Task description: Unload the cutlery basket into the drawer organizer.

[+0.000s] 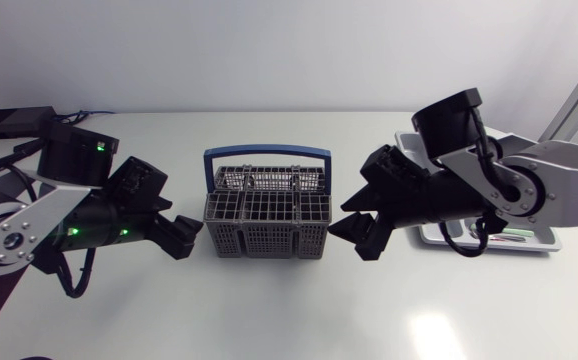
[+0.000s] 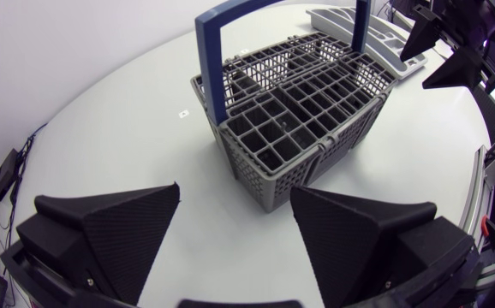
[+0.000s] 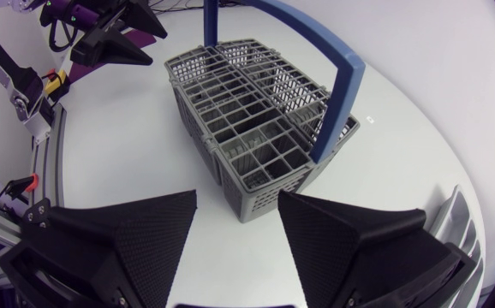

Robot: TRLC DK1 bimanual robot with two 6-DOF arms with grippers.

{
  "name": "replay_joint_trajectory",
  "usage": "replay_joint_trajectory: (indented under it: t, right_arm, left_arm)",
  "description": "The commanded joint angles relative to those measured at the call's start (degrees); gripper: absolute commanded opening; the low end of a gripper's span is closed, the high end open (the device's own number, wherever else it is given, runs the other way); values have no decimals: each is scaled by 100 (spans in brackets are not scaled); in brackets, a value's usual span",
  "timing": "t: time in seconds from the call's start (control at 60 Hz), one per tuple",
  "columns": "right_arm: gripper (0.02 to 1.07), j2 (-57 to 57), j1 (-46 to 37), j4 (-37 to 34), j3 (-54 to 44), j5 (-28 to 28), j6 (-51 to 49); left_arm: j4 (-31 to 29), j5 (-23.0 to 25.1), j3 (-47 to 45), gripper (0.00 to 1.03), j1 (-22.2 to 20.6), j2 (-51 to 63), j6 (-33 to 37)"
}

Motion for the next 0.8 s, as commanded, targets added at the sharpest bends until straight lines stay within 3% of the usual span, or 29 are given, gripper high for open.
replay_joint_trajectory:
  t: [0.0,0.167,0.783]
  right_arm:
    - [72,246,45,155,-77,83,164]
    - [72,545,54,260,10,145,190]
    - [72,1107,1,454,450,443,234]
  left_arm:
    - [216,58,-124,98,50,260,109]
    - [471,58,-45,98,23,603,127]
    - [515,58,333,98,-65,964,162]
